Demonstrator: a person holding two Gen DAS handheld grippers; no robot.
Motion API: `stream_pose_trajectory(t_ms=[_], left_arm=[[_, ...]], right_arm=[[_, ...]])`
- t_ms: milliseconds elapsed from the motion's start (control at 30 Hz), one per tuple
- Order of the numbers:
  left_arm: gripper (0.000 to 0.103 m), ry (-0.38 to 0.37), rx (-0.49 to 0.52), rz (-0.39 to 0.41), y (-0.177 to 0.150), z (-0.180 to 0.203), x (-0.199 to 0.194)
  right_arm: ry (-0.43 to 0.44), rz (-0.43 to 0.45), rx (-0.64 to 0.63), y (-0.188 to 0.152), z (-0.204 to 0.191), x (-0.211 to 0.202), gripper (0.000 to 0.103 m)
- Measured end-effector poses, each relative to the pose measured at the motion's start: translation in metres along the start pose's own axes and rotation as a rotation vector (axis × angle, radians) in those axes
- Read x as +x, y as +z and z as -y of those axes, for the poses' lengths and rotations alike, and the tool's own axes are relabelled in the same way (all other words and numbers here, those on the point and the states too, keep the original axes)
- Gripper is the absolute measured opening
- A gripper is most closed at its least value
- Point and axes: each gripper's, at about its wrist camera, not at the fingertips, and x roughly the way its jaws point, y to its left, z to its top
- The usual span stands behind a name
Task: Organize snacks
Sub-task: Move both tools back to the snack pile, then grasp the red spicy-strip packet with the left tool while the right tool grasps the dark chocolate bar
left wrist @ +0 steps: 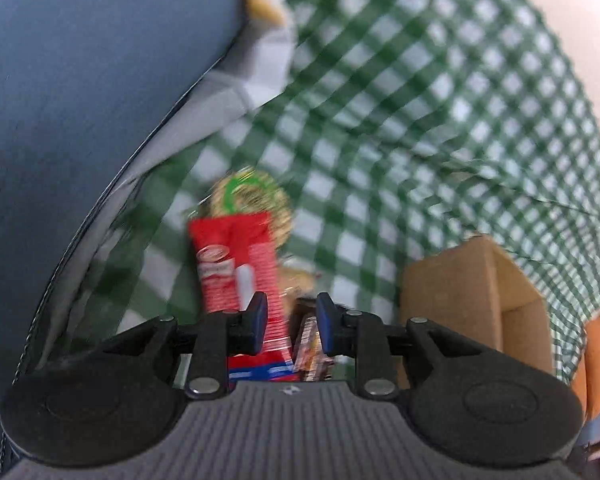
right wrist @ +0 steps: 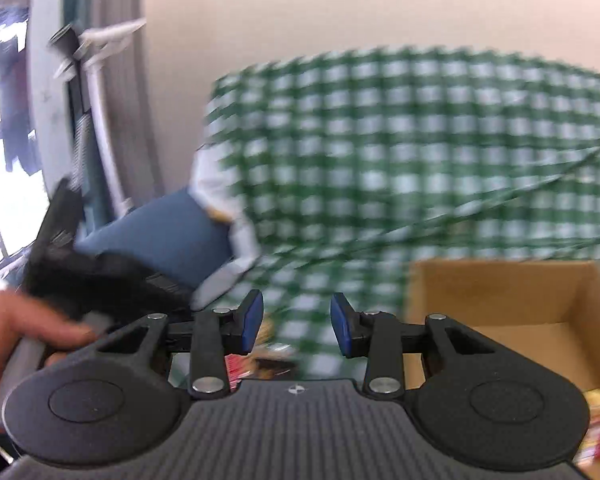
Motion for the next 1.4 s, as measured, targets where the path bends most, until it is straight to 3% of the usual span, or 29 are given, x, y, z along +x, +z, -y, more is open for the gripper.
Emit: stream_pose_trajectory(t_ms=[33,100,200,300,400,567,833,933,1067,1400], left_arm=[[0.030,0.014,-0.009,-0.008,0.001,-0.003,0.003],[0.044,0.039,-0.020,-0.018,0.002,-0.007,0.008],[0.056,0.068,-0.020,-0.036,0.004,-0.010,0.017],[0.067,0.109,-0.024,-0.047,0.005,-0.013,0.024],[0.070,0.116,-0.042,-0.071,0.006,-0.014,0.034],[0.074,0.133,-0.002,-0.103,0.006,-0.004,0.050],[0.072,0.214,0.082,-0.137,-0.001,0.010,0.074],[0.060,0.205,0.109,-0.130,-0.002,0.015,0.075],[0.051,0.207,0.141,-0.115,-0.003,0.018,0.068],[0.050,0.218,0.223,-0.042,-0.023,0.025,0.023]], right_arm=[[0.017,-0.024,-0.009,-0.010,-0.008,0.011,0.039],[0.020,-0.081,-0.027,-0.028,-0.020,0.030,0.039],[0.008,-0.213,-0.066,-0.047,-0.032,0.063,0.040],[-0.028,-0.267,-0.082,-0.052,-0.038,0.085,0.045],[-0.041,-0.309,-0.060,-0.053,-0.039,0.105,0.051],[-0.063,-0.381,-0.036,-0.064,-0.033,0.124,0.051],[-0.075,-0.423,-0.013,-0.077,-0.027,0.137,0.051],[-0.086,-0.412,0.016,-0.078,-0.024,0.136,0.042],[-0.092,-0.403,0.031,-0.078,-0.021,0.130,0.042],[-0.039,-0.391,0.032,-0.078,-0.016,0.086,0.041]])
